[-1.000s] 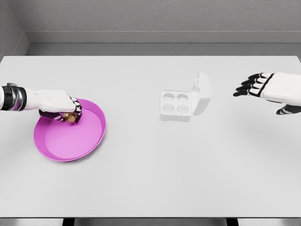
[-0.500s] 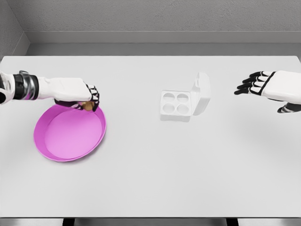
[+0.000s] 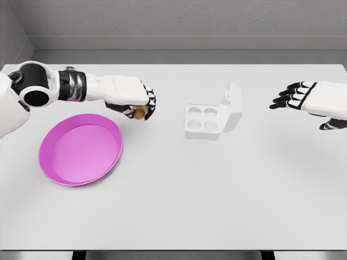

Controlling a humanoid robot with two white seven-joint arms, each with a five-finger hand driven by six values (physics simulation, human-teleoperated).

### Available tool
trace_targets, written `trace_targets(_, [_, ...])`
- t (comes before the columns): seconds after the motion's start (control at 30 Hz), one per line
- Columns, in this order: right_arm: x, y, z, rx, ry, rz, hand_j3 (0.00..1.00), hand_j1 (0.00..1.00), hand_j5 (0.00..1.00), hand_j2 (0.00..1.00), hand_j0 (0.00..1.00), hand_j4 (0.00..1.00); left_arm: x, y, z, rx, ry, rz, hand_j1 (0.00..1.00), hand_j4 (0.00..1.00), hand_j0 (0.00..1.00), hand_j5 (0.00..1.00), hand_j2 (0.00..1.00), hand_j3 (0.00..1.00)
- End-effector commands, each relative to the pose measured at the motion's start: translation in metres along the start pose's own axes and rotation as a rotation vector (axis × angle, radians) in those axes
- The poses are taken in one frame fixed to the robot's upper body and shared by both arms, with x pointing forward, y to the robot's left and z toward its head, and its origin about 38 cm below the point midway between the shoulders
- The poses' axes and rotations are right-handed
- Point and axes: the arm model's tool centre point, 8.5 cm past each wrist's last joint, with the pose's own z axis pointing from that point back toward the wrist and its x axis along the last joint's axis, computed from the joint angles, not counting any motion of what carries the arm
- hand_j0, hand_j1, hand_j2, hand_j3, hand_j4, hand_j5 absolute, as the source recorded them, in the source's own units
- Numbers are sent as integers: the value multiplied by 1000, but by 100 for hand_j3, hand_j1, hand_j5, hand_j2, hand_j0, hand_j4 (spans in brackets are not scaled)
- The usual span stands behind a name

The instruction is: Pack egg into the box and close the box lid

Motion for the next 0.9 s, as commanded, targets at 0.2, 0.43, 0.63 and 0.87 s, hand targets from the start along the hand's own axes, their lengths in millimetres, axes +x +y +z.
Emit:
trace_targets(0.2, [0, -1, 1, -4, 0, -2, 100, 100, 100, 100, 100, 100, 16, 32, -28, 64, -70, -24, 33, 33, 33, 33, 33, 33])
trace_targets(0.43, [0, -3, 1, -8, 2, 2, 100, 100, 100, 100, 100, 100, 17, 68, -67, 109, -100, -17, 33, 33, 33, 33, 33, 33])
trace_targets(0.63, [0, -3, 1, -8, 2, 3, 100, 100, 100, 100, 100, 100, 3, 65, -107, 109, -80, 104, 33, 33, 33, 33, 33, 33])
trace_targets(0.87, [0, -3, 1, -7, 0, 0, 100, 100, 100, 100, 100, 100, -13, 63, -95, 136, -42, 146, 69, 69, 69, 69, 69, 69])
